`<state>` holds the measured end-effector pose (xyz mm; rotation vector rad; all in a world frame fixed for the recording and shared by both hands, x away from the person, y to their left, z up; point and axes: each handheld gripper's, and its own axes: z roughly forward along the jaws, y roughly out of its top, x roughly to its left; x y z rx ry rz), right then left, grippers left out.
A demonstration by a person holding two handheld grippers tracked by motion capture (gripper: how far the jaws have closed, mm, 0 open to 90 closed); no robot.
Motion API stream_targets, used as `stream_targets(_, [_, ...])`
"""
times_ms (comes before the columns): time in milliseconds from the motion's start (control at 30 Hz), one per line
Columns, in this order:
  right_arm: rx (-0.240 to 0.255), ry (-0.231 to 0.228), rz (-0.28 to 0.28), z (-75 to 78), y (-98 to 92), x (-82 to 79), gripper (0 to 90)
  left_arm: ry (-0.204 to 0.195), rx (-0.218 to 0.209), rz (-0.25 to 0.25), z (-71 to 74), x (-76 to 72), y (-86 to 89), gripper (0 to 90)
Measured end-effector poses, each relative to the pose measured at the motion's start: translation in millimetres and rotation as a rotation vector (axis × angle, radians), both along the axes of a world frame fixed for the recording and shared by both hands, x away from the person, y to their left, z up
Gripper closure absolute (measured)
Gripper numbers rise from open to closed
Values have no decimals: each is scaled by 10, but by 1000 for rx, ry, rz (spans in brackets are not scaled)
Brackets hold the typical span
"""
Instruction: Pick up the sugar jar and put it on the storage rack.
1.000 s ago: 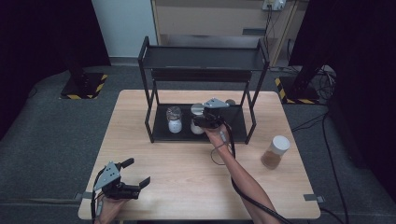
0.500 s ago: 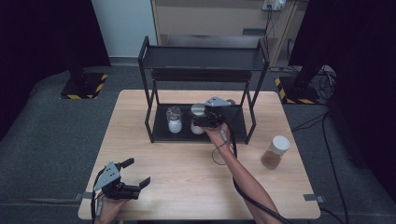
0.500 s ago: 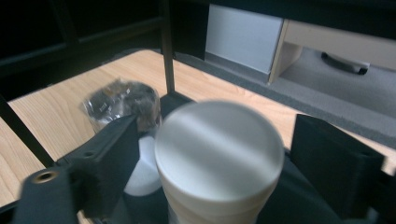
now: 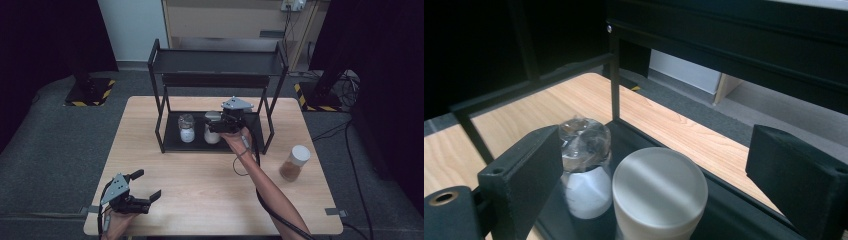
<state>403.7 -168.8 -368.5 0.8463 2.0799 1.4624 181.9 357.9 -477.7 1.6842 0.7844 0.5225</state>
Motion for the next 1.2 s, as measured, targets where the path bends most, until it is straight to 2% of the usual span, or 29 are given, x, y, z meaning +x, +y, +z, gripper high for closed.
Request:
stream_targets(100, [20,17,12,65,-79,-29,85,-2,-2,0,0,-1,1,0])
stream_targets(267, [9,0,28,216,-201,-139,92,-1,-2,-2,-1,1,-1,0])
stream_targets(500, [38,-7,73,386,-417,-301,92,2,-1,-5,1,5,-3,0])
stream_targets(1000, [34,-22,159,506,-771,-661,89,7,0,-9,3,13,-5,0])
stream_targets(1200, [33,-41,181,493,-938,-841,89,6,-2,-9,1,13,-3,0])
